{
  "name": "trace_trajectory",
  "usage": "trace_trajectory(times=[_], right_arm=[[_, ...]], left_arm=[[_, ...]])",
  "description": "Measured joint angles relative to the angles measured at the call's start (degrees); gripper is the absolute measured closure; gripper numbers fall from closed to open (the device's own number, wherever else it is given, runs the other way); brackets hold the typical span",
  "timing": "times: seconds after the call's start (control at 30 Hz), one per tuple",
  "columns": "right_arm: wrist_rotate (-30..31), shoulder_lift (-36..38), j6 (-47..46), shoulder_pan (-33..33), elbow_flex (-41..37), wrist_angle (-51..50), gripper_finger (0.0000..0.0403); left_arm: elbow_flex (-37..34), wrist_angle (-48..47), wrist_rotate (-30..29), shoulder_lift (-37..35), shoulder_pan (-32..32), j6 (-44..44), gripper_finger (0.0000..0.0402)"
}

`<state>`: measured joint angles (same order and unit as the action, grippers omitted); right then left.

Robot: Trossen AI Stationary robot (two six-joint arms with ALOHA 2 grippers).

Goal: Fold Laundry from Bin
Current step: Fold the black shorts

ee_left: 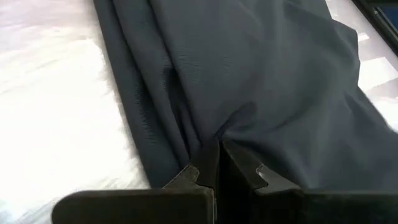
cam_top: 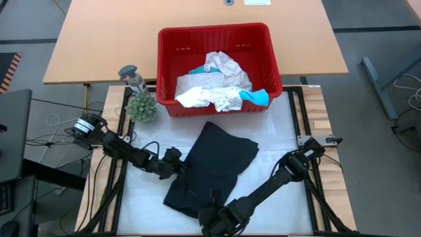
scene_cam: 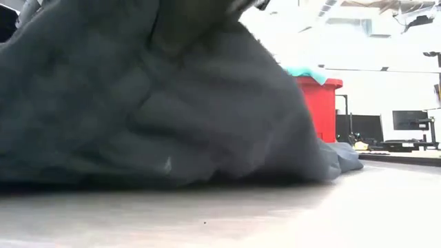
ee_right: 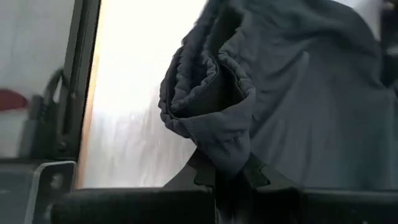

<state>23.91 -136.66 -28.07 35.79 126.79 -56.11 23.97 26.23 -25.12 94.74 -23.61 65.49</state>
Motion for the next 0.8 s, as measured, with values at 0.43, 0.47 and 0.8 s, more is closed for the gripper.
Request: trace_trajectory(times=[0.43, 0.47, 0.8], right_arm=[[-2.11, 0.09, -10.97, 2.68, 2.92, -4.22, 0.0364], [-2.06, 0.10, -11.46, 2.99, 2.92, -4.55, 0.0364], [-1.72, 0.09, -16.13, 5.30, 2.92, -5.31, 0.0364]], left_arm=[[3.04, -9.44, 6.22, -16.45, -1.13, -11.04, 0.0401], [3.04, -10.90, 5.51, -17.78, -1.18, -11.41, 0.0401], [3.14, -14.62, 3.98, -19.47, -1.00, -17.99, 0.0401]])
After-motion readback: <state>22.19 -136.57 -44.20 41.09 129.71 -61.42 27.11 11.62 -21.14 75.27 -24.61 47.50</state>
